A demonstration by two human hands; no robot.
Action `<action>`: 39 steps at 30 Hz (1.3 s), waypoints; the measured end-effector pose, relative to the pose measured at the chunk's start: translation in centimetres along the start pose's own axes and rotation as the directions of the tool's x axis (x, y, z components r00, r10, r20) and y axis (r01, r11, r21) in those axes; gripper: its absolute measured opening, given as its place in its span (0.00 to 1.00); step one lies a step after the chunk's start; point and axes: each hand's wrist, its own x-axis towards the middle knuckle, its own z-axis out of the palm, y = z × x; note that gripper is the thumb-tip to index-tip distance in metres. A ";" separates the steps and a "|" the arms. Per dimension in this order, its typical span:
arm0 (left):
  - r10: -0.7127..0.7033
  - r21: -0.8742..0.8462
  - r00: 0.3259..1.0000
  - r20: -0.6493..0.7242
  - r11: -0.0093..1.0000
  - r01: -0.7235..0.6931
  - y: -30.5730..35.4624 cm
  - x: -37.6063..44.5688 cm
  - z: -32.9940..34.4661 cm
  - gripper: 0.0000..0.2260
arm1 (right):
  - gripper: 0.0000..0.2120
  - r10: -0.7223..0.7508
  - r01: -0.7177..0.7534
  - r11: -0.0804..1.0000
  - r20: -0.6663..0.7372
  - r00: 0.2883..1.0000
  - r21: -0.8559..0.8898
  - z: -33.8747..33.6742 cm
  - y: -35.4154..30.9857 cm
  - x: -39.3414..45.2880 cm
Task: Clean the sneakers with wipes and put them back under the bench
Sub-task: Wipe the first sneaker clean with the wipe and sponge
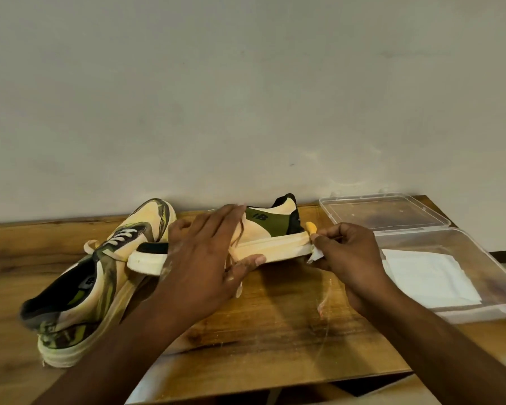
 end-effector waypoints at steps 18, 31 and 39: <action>-0.180 -0.672 0.983 -0.027 0.731 0.116 2.1 3.3 -0.9 0.28 | 0.07 -0.614 0.618 0.785 -0.202 0.763 -0.050 -1.5 -4.4 -7.2; -0.260 -0.932 0.961 -0.095 0.362 0.006 2.3 2.0 -4.4 0.14 | 0.06 -0.965 0.917 0.224 0.060 0.257 -0.329 0.4 -3.7 -8.0; -0.268 -0.971 0.959 -0.094 0.238 -0.029 1.7 1.0 -3.6 0.15 | 0.11 -0.964 0.885 0.131 0.150 0.218 -0.446 1.9 -3.6 -8.3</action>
